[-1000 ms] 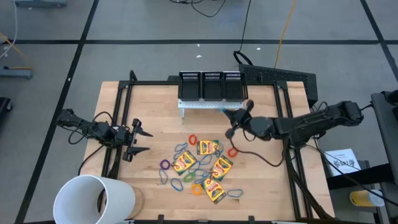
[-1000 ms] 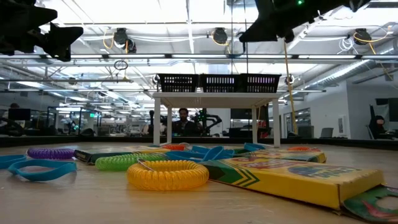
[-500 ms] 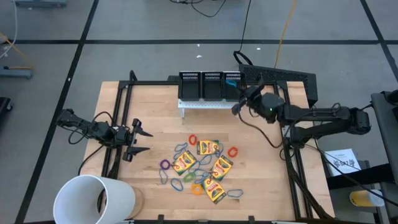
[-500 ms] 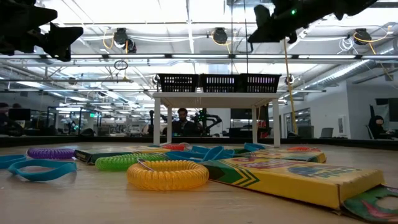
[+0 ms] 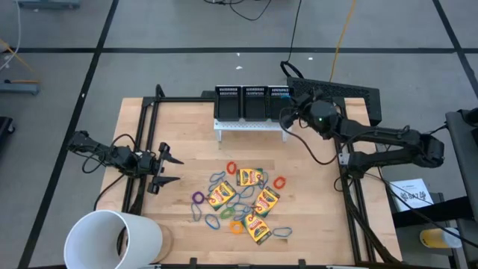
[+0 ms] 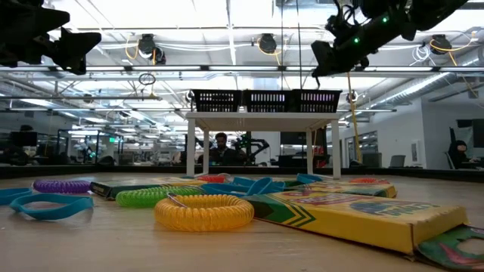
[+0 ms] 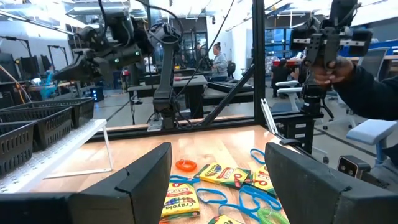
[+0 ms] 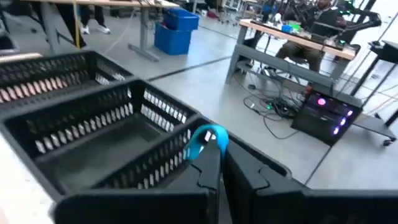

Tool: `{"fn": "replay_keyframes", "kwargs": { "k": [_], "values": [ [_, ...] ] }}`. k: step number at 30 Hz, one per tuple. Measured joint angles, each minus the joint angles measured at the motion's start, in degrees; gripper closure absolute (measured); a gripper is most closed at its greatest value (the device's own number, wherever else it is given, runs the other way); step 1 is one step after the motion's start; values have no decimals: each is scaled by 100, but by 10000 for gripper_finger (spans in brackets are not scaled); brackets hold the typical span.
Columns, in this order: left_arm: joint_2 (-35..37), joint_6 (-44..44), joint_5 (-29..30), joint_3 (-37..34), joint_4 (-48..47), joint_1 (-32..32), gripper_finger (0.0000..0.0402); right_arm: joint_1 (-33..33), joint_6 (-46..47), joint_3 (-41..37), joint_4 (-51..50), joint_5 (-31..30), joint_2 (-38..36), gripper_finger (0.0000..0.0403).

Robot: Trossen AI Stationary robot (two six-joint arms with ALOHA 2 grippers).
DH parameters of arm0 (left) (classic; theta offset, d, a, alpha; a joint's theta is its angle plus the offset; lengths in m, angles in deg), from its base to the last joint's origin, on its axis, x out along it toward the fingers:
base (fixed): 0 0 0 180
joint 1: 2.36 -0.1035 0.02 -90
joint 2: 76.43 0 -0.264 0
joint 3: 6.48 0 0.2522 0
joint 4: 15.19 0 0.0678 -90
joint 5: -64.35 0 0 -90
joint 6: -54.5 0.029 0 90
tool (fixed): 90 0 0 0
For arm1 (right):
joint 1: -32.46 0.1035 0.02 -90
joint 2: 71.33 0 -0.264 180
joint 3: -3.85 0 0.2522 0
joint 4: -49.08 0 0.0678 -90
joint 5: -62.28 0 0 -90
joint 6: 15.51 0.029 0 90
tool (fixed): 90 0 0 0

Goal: Pick & Place Office Desk Supplies
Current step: Put the blue rubber band into the right black bin on the shelf

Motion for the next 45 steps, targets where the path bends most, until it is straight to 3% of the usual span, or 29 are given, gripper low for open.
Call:
{"fn": "replay_keyframes", "kwargs": {
  "k": [9,21,26,39,45],
  "values": [
    [0,0,0,0,1,0,133,-47,-1,-402,683,12,2,385],
    [-1,0,0,0,1,1,133,-10,130,-404,779,25,2,241],
    [0,0,2,0,1,1,133,211,-192,-408,1217,757,-58,213],
    [1,0,0,1,1,0,133,1773,-576,-408,1487,2759,-306,207],
    [-1,0,2,1,1,0,133,2905,-469,-408,1305,2855,-299,196]
  ]
}}
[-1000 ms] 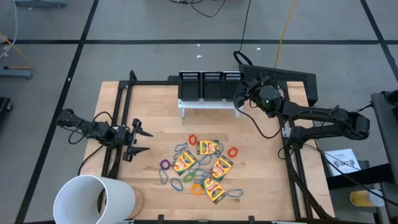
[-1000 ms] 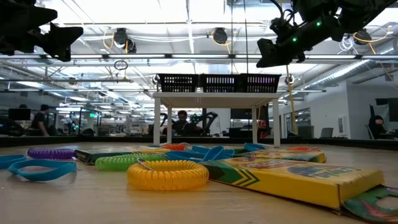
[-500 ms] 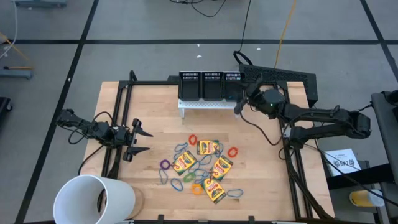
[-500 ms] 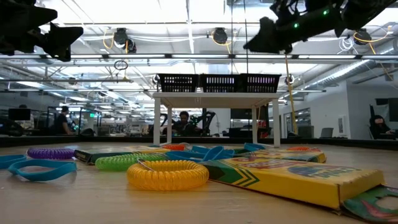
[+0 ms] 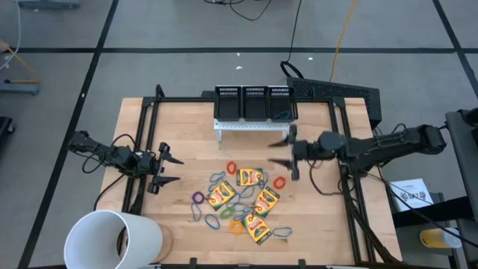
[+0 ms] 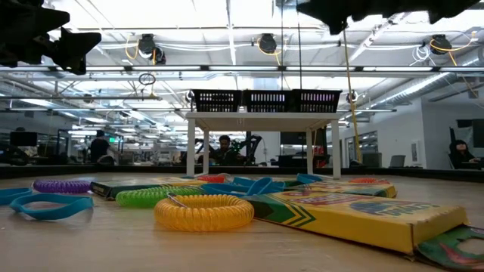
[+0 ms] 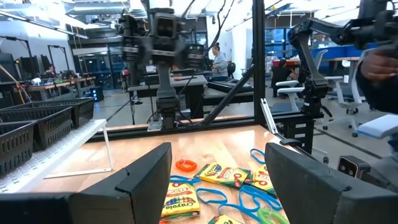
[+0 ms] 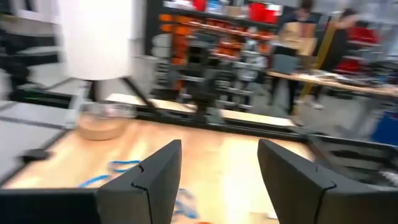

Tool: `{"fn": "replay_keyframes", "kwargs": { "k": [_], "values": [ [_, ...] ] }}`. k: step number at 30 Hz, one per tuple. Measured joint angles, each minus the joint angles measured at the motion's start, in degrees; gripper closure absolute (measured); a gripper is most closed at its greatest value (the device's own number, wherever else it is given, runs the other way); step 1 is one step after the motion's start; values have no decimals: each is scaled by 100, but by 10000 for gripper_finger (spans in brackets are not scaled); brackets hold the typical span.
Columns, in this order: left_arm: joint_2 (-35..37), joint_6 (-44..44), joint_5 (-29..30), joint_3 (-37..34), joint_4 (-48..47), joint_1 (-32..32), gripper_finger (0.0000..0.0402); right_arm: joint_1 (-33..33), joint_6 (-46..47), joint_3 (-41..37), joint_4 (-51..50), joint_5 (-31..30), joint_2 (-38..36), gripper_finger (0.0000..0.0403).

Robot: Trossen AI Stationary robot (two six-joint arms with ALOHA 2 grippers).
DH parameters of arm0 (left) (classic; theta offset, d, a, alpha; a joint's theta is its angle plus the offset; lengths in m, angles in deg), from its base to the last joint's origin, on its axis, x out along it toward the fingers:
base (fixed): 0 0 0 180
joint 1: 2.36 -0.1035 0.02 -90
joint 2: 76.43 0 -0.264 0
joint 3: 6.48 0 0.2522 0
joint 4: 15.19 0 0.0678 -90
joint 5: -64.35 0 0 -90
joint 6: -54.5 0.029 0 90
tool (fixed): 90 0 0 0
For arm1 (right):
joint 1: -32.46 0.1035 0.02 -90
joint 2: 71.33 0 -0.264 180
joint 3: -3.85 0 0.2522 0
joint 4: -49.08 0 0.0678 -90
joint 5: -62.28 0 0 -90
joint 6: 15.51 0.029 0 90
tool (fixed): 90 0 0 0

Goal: Pick & Place Office Desk Supplies
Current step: Put the blue rubber band into the right black bin on the shelf

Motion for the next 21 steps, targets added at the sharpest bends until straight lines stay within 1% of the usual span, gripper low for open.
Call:
{"fn": "replay_keyframes", "kwargs": {
  "k": [7,10,11,15,19,21],
  "values": [
    [0,0,-1,0,0,0,133,1264,363,0,-62,-9,26,195],
    [0,0,0,-2,-2,0,133,1836,401,0,-71,-30,163,195],
    [2,0,0,0,0,0,133,2030,453,0,-46,-125,243,195],
    [1,0,-2,-1,0,1,133,2682,712,0,31,-936,634,195],
    [0,0,-2,0,0,0,133,3191,1048,0,47,-1718,1029,195],
    [0,0,-2,0,0,2,133,3403,1293,42,-16,-1999,1200,195]
  ]
}}
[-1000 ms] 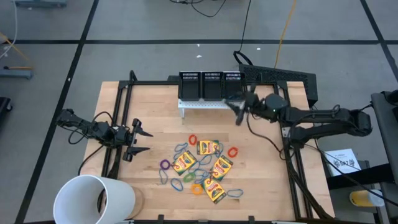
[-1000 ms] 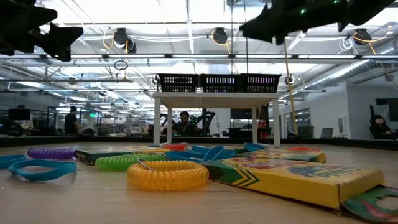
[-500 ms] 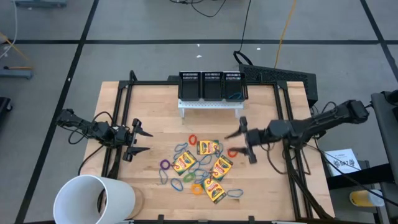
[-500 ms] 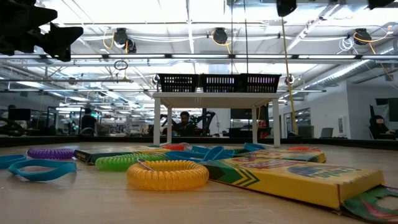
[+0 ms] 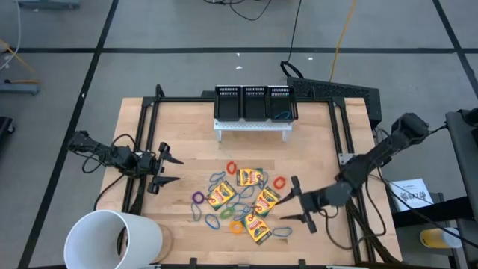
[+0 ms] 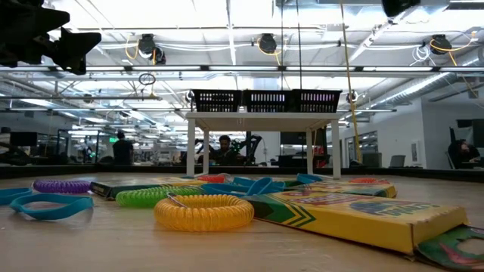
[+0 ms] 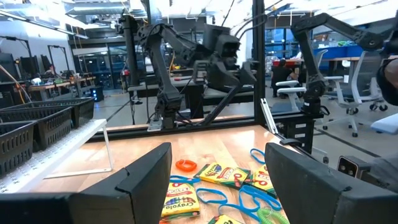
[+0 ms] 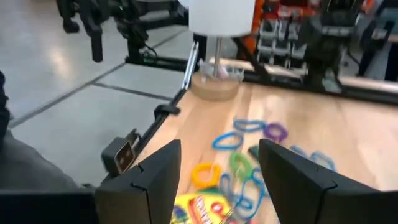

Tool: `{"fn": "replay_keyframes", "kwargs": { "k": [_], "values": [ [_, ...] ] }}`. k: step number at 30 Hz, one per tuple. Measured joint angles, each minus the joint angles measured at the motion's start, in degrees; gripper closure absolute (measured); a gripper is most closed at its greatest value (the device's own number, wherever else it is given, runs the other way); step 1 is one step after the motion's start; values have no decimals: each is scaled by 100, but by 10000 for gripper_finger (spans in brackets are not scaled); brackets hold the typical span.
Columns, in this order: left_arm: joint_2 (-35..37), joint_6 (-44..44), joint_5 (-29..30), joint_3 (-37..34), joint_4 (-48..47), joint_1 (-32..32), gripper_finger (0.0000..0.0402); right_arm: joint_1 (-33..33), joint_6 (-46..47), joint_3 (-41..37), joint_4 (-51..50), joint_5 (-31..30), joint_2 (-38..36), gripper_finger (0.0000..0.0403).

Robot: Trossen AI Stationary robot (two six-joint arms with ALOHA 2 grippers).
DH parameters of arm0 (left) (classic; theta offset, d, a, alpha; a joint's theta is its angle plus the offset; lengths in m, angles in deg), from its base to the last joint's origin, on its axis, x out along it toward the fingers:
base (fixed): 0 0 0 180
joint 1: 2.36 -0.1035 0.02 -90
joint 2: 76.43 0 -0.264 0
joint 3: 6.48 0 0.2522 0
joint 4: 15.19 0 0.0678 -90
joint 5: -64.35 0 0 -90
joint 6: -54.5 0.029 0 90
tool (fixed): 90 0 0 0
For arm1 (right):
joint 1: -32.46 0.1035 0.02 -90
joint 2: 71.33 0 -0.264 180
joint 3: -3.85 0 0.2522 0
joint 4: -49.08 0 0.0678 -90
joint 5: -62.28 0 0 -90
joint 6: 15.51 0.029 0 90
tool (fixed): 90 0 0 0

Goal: Pick & Place Office Desk Supplies
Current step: Put the blue rubber band into the right black bin on the shelf

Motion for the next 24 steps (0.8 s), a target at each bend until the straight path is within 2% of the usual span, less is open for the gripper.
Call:
{"fn": "replay_keyframes", "kwargs": {
  "k": [6,12,15,24],
  "values": [
    [0,0,0,-2,0,0,133,450,674,832,-1541,-398,585,205],
    [0,-1,0,-1,0,-1,133,503,1759,1465,-2884,-297,1214,213],
    [0,0,2,0,0,-1,133,501,2045,1484,-3156,25,1492,215],
    [0,0,2,0,0,-2,133,530,2579,1482,-3437,407,2425,216]
  ]
}}
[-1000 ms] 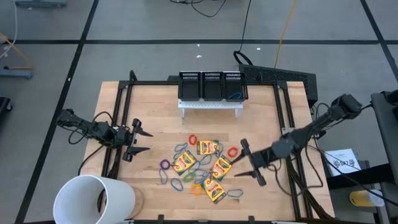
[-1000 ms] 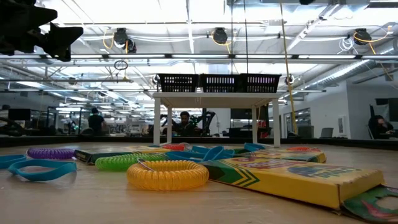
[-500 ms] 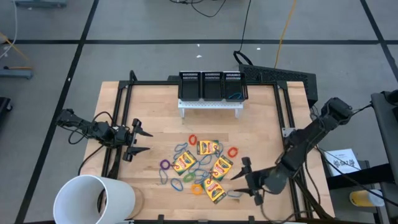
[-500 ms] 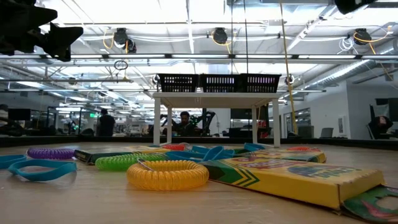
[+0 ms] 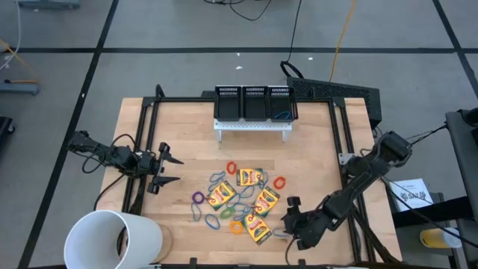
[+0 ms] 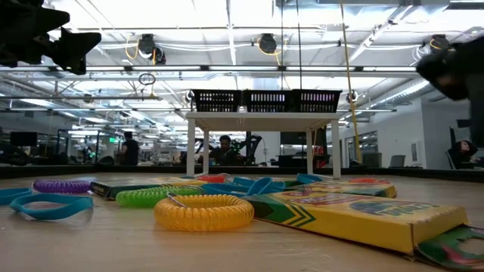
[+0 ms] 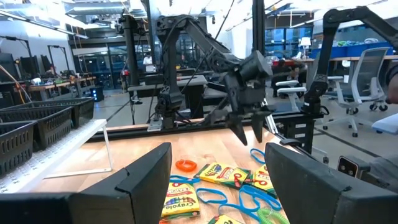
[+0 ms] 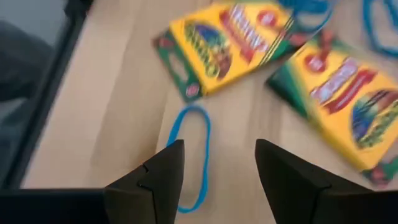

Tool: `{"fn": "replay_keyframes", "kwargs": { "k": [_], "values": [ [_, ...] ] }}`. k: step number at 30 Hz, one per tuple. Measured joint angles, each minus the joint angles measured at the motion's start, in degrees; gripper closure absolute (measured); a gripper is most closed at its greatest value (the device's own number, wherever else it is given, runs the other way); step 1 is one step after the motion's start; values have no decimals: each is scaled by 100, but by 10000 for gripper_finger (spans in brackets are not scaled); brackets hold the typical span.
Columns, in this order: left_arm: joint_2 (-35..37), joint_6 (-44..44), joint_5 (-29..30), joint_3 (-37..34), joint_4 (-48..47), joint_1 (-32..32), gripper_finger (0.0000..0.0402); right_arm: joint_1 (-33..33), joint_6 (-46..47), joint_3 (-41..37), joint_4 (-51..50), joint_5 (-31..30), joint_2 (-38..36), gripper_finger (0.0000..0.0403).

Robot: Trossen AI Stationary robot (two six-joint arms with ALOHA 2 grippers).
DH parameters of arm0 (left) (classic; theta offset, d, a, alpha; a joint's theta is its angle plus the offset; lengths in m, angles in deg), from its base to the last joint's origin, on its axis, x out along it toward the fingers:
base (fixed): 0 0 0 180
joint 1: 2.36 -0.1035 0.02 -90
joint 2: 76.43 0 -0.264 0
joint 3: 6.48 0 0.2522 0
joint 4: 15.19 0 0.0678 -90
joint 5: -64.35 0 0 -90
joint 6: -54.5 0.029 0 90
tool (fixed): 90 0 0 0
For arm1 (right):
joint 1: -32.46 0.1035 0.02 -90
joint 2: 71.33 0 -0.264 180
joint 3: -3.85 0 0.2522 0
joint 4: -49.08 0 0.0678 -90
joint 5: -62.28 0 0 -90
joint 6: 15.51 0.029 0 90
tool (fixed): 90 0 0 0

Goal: Pick & Place Office Desk Supplies
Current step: Put the blue rubber band into the right black bin on the shelf

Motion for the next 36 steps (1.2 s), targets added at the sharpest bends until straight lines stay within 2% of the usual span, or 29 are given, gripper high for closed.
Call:
{"fn": "replay_keyframes", "kwargs": {
  "k": [6,18,36],
  "values": [
    [0,0,0,0,-1,1,133,1,461,-2,-78,733,484,216],
    [2,0,0,0,0,0,133,35,589,17,-439,644,576,226],
    [1,0,0,0,-1,0,133,31,544,3,-1013,705,578,390]
  ]
}}
